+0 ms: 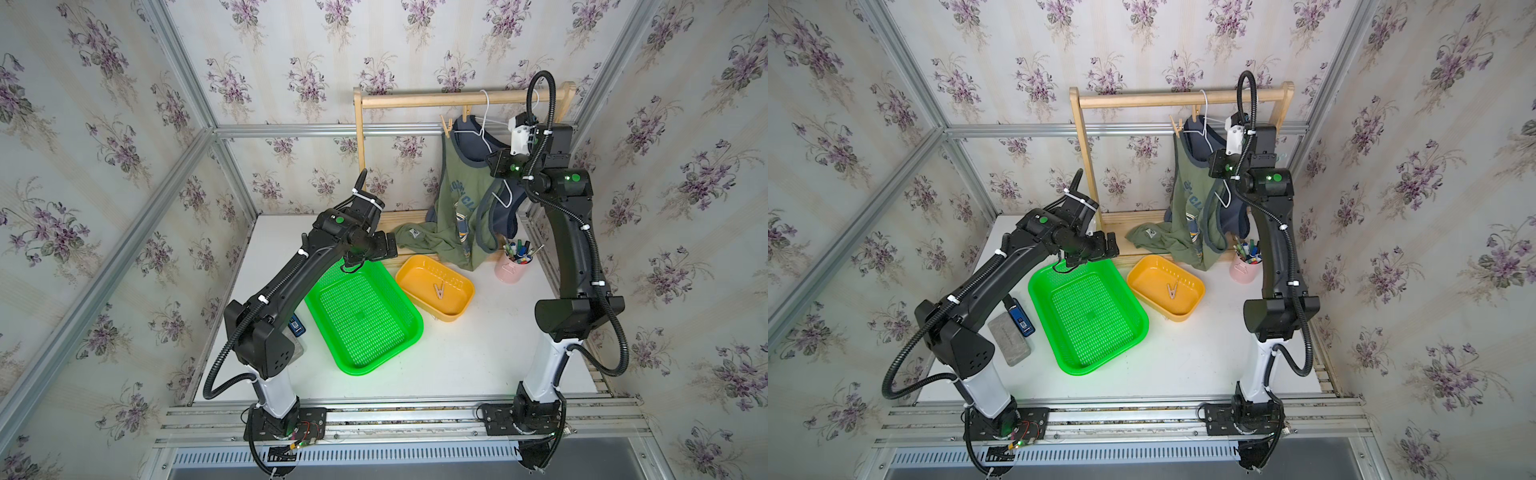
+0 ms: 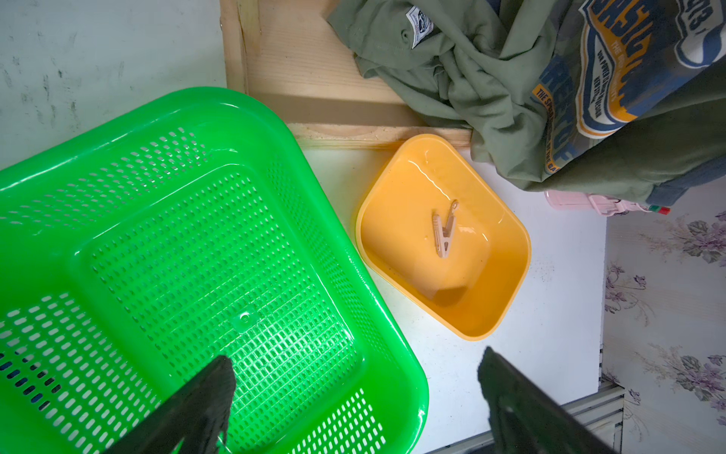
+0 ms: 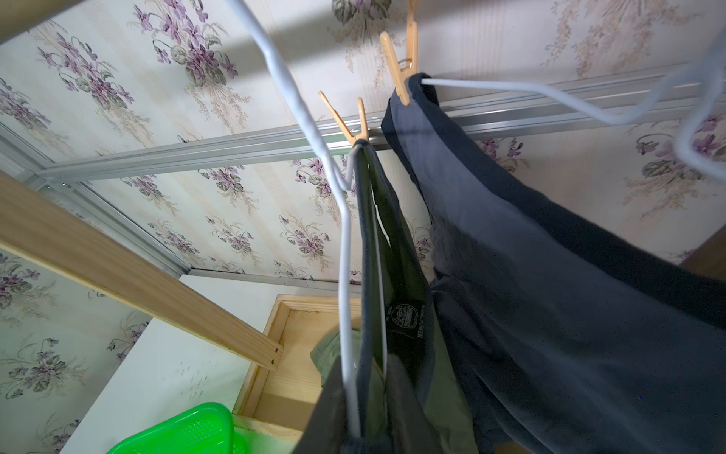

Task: Remove the clothespins securing tank tops to the hanger
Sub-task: Pick up the hanger from the clothesline.

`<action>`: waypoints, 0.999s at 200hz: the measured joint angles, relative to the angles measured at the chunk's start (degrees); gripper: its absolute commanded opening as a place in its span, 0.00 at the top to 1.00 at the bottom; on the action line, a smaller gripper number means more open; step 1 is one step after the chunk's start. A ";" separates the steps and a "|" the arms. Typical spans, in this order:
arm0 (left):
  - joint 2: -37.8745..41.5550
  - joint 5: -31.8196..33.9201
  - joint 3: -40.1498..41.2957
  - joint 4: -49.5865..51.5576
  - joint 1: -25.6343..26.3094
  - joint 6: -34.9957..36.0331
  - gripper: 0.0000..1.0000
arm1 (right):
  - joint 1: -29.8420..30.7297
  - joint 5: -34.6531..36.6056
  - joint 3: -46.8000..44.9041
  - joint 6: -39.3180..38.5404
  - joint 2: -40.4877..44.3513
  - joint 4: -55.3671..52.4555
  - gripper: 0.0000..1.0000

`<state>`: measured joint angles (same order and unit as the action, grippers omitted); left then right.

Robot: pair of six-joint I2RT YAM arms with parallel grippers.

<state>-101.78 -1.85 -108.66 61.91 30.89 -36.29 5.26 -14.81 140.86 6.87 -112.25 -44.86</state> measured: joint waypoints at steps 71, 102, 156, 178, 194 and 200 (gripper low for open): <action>-3.69 0.07 -9.49 2.12 1.05 1.44 0.01 | 1.16 -0.57 -0.07 -0.26 4.11 -0.94 1.00; -6.67 0.48 -17.31 3.82 1.46 2.78 0.01 | 1.42 -1.01 -0.07 -0.66 6.25 -0.81 1.00; -10.16 0.26 -24.85 5.75 1.49 2.82 0.01 | 1.60 -1.73 -3.74 -1.27 11.37 0.00 1.00; -11.52 0.20 -28.00 5.79 1.49 2.05 0.01 | 2.67 -1.49 -11.21 -2.32 16.55 -0.07 1.00; -12.81 0.02 -30.12 5.79 1.49 1.07 0.01 | 3.63 -1.16 -18.84 -2.89 21.11 0.96 1.00; -13.42 0.00 -30.99 5.77 1.51 0.57 0.01 | 4.00 -1.16 -21.90 -3.08 22.86 1.40 1.00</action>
<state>-115.20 -1.85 -139.65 67.68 32.40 -35.73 9.26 -15.97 118.96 3.79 -89.38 -43.46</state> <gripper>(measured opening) 0.991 0.055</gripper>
